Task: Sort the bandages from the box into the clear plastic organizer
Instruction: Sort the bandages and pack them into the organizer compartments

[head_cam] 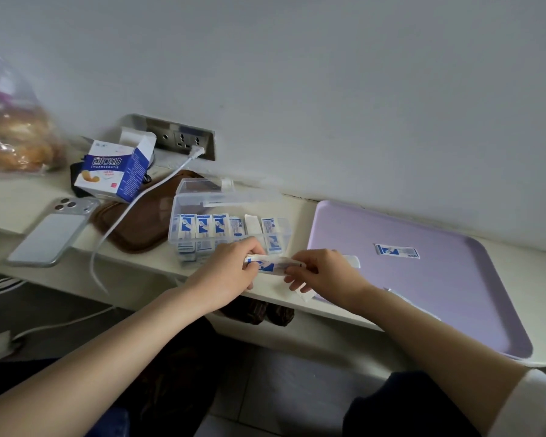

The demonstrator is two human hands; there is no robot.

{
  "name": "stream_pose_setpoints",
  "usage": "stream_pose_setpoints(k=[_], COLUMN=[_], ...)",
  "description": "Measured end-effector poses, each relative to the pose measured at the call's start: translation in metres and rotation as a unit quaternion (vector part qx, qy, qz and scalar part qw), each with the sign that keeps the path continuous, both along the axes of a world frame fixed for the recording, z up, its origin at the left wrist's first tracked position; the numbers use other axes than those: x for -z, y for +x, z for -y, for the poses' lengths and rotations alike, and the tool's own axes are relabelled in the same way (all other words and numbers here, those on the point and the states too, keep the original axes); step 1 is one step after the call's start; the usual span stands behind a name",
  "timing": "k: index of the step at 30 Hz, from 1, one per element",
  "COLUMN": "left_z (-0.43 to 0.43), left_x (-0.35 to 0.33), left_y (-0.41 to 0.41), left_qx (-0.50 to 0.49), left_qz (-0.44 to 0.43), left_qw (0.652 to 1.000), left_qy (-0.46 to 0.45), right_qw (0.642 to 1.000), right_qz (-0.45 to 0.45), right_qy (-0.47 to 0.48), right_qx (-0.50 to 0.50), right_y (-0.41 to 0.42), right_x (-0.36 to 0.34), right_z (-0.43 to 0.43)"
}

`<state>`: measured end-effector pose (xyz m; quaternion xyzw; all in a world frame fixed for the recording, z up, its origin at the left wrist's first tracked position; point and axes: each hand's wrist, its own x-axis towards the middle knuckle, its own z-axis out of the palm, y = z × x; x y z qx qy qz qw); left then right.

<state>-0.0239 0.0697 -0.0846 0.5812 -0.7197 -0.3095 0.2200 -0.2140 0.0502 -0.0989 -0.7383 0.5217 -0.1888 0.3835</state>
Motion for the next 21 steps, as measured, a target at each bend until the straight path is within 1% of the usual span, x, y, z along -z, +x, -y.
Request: stream_pose_setpoints(k=[4,7,10,14,17,19,21], left_z=[-0.001,-0.002,0.001,0.012,0.021,0.024,0.024], left_x=[-0.004,-0.001,-0.001,-0.012,-0.017,-0.019,-0.022], left_y=[0.014,0.024,0.033,0.039,0.045,0.049,0.05], left_qx=[0.016,0.025,0.008,-0.015,-0.037,-0.046,-0.049], left_qz=[0.03,0.032,0.036,0.029,0.009,0.019,0.023], left_qw=[0.998,0.998,0.998,0.996,0.995,0.994,0.994], left_qy=[-0.048,-0.045,-0.048,-0.083,-0.096,-0.093,-0.096], right_qw=[0.999,0.997,0.996,0.995,0.99,0.986,0.977], right_qz=[-0.035,-0.032,-0.009,0.037,0.044,0.036,0.019], right_qy=[-0.031,-0.056,-0.077,-0.094,-0.136,-0.16,-0.214], right_qx=[-0.028,-0.032,-0.034,-0.024,-0.009,-0.007,-0.011], right_y=[0.011,0.019,0.029,0.041,0.05,0.057,0.065], right_x=[0.007,0.009,0.008,0.006,0.004,0.004,0.003], right_z=[0.002,0.002,0.0,0.006,0.014,0.019,0.023])
